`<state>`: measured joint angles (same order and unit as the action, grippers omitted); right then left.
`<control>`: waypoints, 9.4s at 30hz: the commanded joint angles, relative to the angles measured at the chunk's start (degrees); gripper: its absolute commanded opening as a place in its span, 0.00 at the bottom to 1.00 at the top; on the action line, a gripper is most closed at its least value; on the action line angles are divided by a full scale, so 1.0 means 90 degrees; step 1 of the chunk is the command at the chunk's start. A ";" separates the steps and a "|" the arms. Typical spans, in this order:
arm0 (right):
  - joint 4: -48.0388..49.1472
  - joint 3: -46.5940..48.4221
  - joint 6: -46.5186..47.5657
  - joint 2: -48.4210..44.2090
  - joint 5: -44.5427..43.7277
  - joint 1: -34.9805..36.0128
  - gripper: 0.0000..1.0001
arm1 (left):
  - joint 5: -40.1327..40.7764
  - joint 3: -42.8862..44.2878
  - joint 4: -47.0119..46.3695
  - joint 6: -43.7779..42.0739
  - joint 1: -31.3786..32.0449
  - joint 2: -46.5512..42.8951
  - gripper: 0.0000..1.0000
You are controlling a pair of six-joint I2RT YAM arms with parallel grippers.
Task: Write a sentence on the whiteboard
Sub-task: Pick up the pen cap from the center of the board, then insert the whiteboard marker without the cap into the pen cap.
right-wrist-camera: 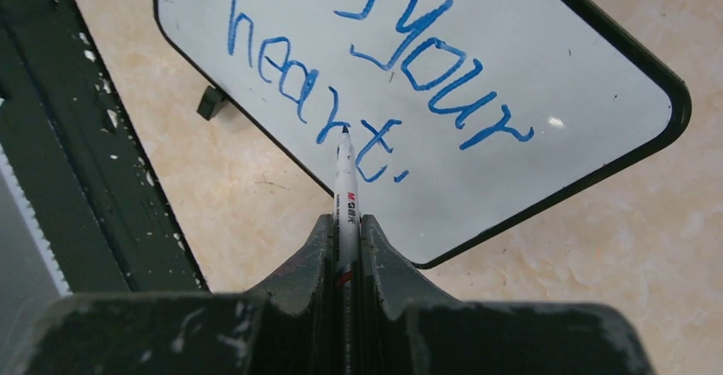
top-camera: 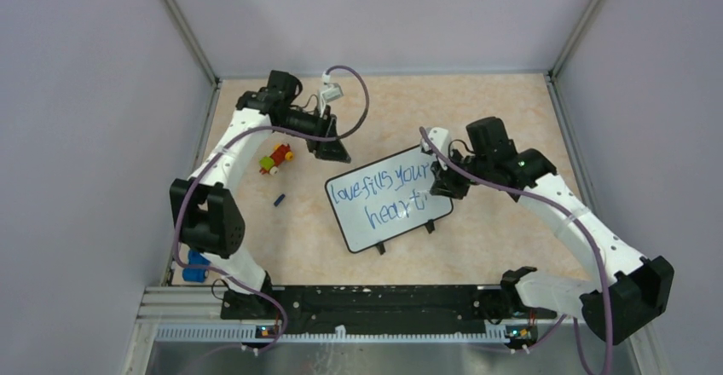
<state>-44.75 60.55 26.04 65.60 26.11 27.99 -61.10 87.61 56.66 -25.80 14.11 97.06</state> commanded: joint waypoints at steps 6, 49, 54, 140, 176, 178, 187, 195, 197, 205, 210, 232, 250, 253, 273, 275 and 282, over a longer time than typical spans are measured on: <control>-0.0126 0.0966 -0.0385 -0.0160 0.0957 -0.0021 0.00 | 0.0466 0.0818 0.0055 0.0030 -0.1172 -0.1048 0.68; 0.0511 0.0664 -0.1332 -0.0172 0.1610 -0.0082 0.00 | 0.4465 -0.3636 -0.1929 -0.2543 -0.2126 -0.0257 0.48; 0.0459 0.0731 -0.1302 -0.0132 0.1582 -0.0080 0.00 | 0.4621 -0.3773 -0.2066 -0.2483 -0.2117 -0.0059 0.41; 0.5764 -0.1628 -0.5970 0.0410 0.4754 -0.0802 0.00 | 0.4494 0.0935 0.1371 -0.1115 0.3634 -0.1077 0.00; 0.5371 -0.1338 -0.5710 0.0488 0.4718 -0.0631 0.00 | 0.4368 0.0985 0.1695 -0.1356 0.3721 -0.1136 0.00; 0.5373 -0.1338 -0.5722 0.0492 0.4726 -0.0620 0.00 | 0.4342 0.0993 0.1687 -0.1361 0.3738 -0.1123 0.00; 0.5442 -0.1350 -0.5784 0.0485 0.4762 -0.0600 0.00 | 0.4348 0.0962 0.1715 -0.1340 0.3797 -0.1061 0.00; 0.5335 -0.1377 -0.5710 0.0417 0.4849 -0.0590 0.00 | 0.4617 0.0721 0.1693 -0.1355 0.3800 -0.1107 0.00; 0.5315 -0.1368 -0.5695 0.0415 0.4851 -0.0590 0.00 | 0.4655 0.0717 0.1692 -0.1351 0.3794 -0.1103 0.00; 0.5334 -0.1352 -0.5702 0.0444 0.4812 -0.0571 0.00 | 0.4462 0.0900 0.1776 -0.1349 0.3804 -0.1021 0.00; 0.5405 -0.1318 -0.5740 0.0502 0.4776 -0.0510 0.00 | 0.4324 0.0971 0.1812 -0.1359 0.3822 -0.0981 0.00; 0.5027 -0.1226 -0.5434 0.0505 0.4614 -0.0452 0.00 | 0.4462 0.0996 0.1901 -0.1220 0.3834 -0.1213 0.00; 0.5036 -0.1143 -0.5410 0.0543 0.4592 -0.0382 0.00 | 0.4103 0.1245 0.1940 -0.1243 0.3834 -0.1016 0.00; 0.5039 -0.1133 -0.5407 0.0548 0.4592 -0.0365 0.00 | 0.4073 0.1317 0.1931 -0.1240 0.3842 -0.0967 0.00; 0.5366 -0.1208 -0.5503 0.0784 0.4492 -0.0122 0.00 | 0.4251 0.1770 0.1567 -0.0931 0.3911 -0.0481 0.00; 0.5620 -0.1283 -0.5675 0.0818 0.4515 -0.0107 0.00 | 0.4142 0.1872 0.1488 -0.0905 0.3919 -0.0466 0.00; 0.6306 -0.1475 -0.6186 0.0919 0.4471 -0.0102 0.00 | 0.3761 0.2352 0.1388 -0.0807 0.3974 -0.0261 0.09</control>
<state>6.11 47.31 -27.35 73.06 66.11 25.76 -21.28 104.42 76.07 -33.47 49.10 94.41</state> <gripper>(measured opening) 0.080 0.042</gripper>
